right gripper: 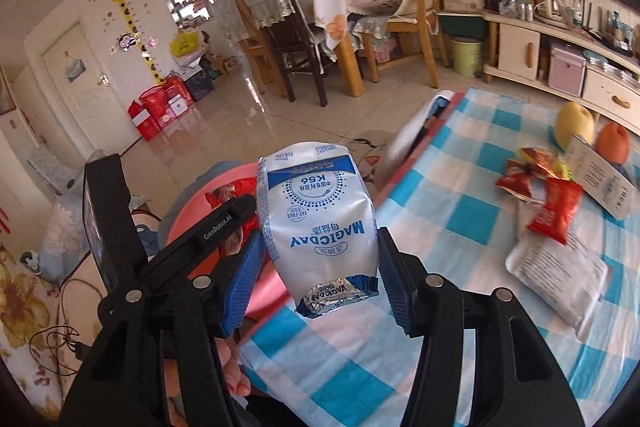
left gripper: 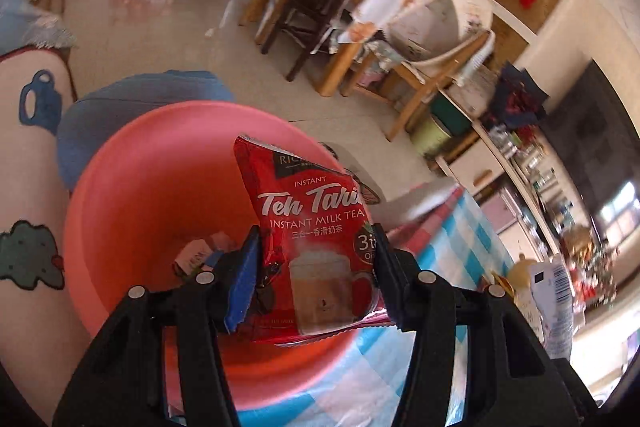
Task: Collect trash
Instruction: 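Drop the Teh Tarik packet and Magicday packet into the pink bucket with both tools, then bring both open tools back over the table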
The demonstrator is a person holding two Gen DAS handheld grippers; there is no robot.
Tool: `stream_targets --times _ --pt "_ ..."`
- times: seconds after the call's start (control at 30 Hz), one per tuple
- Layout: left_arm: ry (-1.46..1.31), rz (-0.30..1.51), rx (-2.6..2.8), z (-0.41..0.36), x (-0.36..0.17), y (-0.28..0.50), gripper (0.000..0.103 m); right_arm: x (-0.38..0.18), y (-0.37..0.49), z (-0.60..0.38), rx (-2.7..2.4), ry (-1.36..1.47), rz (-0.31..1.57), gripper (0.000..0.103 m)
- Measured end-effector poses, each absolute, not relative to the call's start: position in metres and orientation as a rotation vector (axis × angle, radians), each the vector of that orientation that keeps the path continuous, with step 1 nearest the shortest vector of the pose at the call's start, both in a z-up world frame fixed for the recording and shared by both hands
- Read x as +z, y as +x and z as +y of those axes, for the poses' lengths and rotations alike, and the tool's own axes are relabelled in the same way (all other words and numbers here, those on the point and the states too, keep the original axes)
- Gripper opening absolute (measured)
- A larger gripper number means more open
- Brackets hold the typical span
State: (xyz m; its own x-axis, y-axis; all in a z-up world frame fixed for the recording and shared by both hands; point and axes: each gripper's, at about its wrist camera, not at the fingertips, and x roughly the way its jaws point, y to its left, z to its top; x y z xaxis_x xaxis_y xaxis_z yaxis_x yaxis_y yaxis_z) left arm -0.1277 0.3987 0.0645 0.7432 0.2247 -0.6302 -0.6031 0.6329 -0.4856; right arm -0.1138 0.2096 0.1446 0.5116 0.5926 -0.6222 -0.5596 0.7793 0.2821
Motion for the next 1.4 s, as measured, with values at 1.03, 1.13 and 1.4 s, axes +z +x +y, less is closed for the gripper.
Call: stream_targets --times 1.03,1.13,1.4 --pt "-0.576 0.377 0.430 0.368 0.081 -0.112 0.091 0.115 -0.105 0.132 0.481 0.177 0.754 0.093" --pt "-0.546 0.352 0.360 0.353 0.084 -0.109 0.092 0.116 -0.112 0.112 0.461 0.141 0.716 0.095" --pt "-0.401 0.347 0.224 0.303 0.097 -0.101 0.092 0.119 -0.125 0.067 0.417 0.082 0.660 0.098"
